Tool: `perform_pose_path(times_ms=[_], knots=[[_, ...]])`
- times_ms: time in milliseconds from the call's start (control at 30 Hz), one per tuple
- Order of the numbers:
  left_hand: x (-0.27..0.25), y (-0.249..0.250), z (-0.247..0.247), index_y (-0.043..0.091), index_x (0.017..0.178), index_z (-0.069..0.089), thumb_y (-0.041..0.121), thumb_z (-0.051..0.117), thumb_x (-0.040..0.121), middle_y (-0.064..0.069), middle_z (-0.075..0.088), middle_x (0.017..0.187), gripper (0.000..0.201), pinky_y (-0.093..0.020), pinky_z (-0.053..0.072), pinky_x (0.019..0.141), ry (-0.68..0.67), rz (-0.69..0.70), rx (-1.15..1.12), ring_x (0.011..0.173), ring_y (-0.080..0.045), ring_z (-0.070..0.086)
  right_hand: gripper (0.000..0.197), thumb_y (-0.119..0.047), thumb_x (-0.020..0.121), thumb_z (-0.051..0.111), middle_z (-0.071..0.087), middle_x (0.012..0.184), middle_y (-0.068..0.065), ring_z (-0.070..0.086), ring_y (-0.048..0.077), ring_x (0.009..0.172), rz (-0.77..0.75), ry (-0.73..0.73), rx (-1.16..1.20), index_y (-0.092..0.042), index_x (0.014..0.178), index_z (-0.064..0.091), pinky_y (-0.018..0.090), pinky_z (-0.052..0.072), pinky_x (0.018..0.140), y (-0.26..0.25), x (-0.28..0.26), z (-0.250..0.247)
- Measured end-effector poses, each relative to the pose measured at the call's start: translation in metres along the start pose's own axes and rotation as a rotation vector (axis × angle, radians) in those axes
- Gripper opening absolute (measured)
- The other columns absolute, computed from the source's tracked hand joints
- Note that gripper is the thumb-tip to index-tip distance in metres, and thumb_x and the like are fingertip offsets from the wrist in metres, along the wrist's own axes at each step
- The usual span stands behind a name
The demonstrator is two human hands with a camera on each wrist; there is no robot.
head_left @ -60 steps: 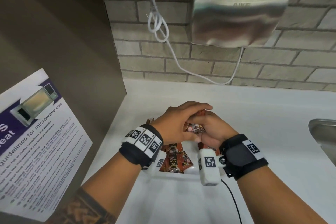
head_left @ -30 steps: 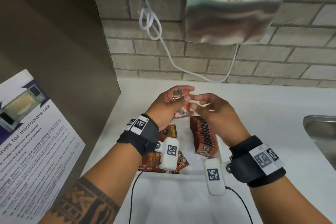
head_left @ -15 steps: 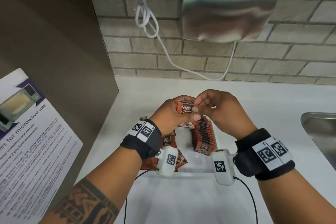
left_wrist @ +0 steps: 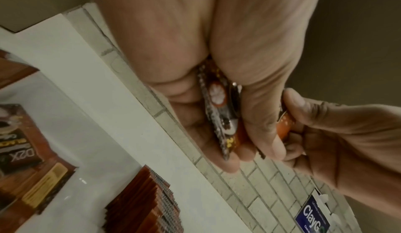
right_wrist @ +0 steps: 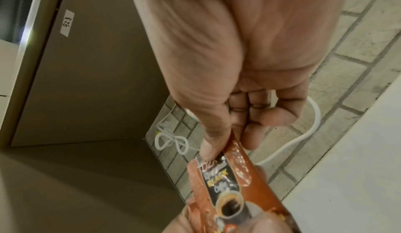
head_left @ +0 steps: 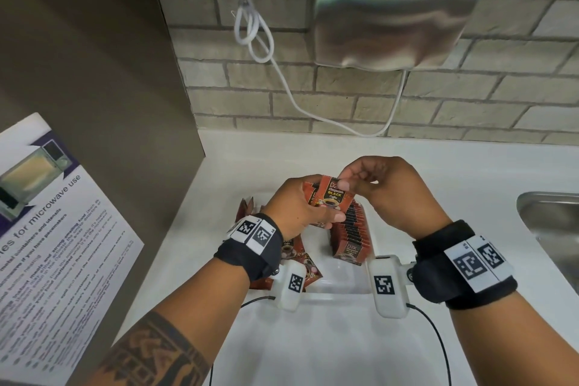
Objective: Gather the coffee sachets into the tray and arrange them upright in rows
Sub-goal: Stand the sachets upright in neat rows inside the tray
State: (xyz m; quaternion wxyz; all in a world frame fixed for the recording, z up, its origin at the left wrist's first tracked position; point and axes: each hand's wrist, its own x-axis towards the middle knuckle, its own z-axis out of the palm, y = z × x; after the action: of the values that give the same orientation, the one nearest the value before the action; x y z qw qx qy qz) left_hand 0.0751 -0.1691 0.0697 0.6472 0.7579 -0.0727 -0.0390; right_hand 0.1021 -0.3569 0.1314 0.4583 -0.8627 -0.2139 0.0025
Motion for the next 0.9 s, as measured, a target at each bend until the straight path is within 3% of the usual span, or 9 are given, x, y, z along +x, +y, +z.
perform_pose_path(times_ms=[167,233,333,433,533,700,800,900], knots=[[0.001,-0.011,0.002,0.02,0.103,0.073,0.026,0.088,0.074,-0.006,0.076,0.087,0.033,-0.047,0.062,0.075,0.011,-0.021,0.079,0.072,-0.024,0.07,0.008,-0.025,0.085,0.077,0.074,0.079,-0.011,0.067,0.008,0.08,-0.003,0.002,-0.05,-0.028,0.079,0.074,0.03,0.054,0.08,0.004,-0.004,0.0],[0.0,-0.014,-0.002,0.023,0.106,0.071,0.036,0.088,0.075,0.002,0.076,0.095,0.037,-0.043,0.06,0.081,-0.027,-0.088,0.211,0.084,-0.017,0.071,0.008,-0.025,0.086,0.077,0.073,0.078,-0.012,0.067,0.004,0.079,0.024,-0.014,-0.082,-0.028,0.079,0.074,0.023,0.051,0.077,0.008,-0.008,-0.002],[-0.004,-0.02,-0.011,0.025,0.107,0.067,0.048,0.079,0.081,0.008,0.068,0.108,0.036,-0.037,0.053,0.092,-0.116,-0.197,0.62,0.1,-0.013,0.065,0.009,-0.023,0.086,0.076,0.069,0.075,-0.011,0.06,-0.002,0.073,0.102,-0.078,-0.158,-0.029,0.079,0.075,0.012,0.042,0.067,0.021,-0.018,-0.003],[-0.01,-0.023,-0.012,0.021,0.107,0.067,0.044,0.069,0.089,0.003,0.067,0.108,0.029,-0.039,0.055,0.091,-0.284,-0.316,0.88,0.095,-0.019,0.067,0.008,-0.025,0.087,0.074,0.06,0.08,-0.013,0.053,-0.005,0.073,0.173,-0.121,-0.267,-0.031,0.083,0.076,0.006,0.036,0.062,0.038,-0.032,0.002],[-0.014,-0.019,0.0,0.015,0.108,0.068,0.046,0.06,0.094,-0.002,0.067,0.109,0.034,-0.04,0.053,0.092,-0.502,-0.375,1.079,0.1,-0.023,0.063,0.009,-0.024,0.089,0.072,0.058,0.079,-0.015,0.053,-0.007,0.074,0.219,-0.142,-0.296,-0.029,0.084,0.078,0.004,0.035,0.063,0.053,-0.045,0.012],[-0.013,-0.011,0.031,0.022,0.128,0.065,0.04,0.056,0.098,0.0,0.064,0.126,0.037,-0.038,0.049,0.101,-0.689,-0.379,1.083,0.113,-0.022,0.059,0.01,-0.02,0.087,0.072,0.056,0.08,-0.014,0.052,-0.001,0.074,0.258,-0.118,-0.315,-0.026,0.084,0.079,0.007,0.035,0.063,0.071,-0.055,0.023],[-0.008,-0.009,0.049,0.025,0.147,0.051,0.033,0.051,0.101,0.0,0.052,0.147,0.047,-0.033,0.041,0.107,-0.778,-0.365,1.113,0.13,-0.021,0.05,0.009,-0.019,0.087,0.072,0.057,0.081,-0.013,0.052,-0.001,0.074,0.266,-0.112,-0.316,-0.025,0.083,0.079,0.005,0.036,0.063,0.076,-0.056,0.027],[-0.002,-0.013,0.063,0.023,0.149,0.047,0.035,0.05,0.1,-0.005,0.052,0.147,0.05,-0.039,0.044,0.109,-0.826,-0.393,1.15,0.13,-0.026,0.051,0.008,-0.017,0.087,0.072,0.059,0.081,-0.013,0.053,-0.002,0.074,0.284,-0.112,-0.296,-0.021,0.084,0.078,0.003,0.039,0.065,0.078,-0.054,0.03]])
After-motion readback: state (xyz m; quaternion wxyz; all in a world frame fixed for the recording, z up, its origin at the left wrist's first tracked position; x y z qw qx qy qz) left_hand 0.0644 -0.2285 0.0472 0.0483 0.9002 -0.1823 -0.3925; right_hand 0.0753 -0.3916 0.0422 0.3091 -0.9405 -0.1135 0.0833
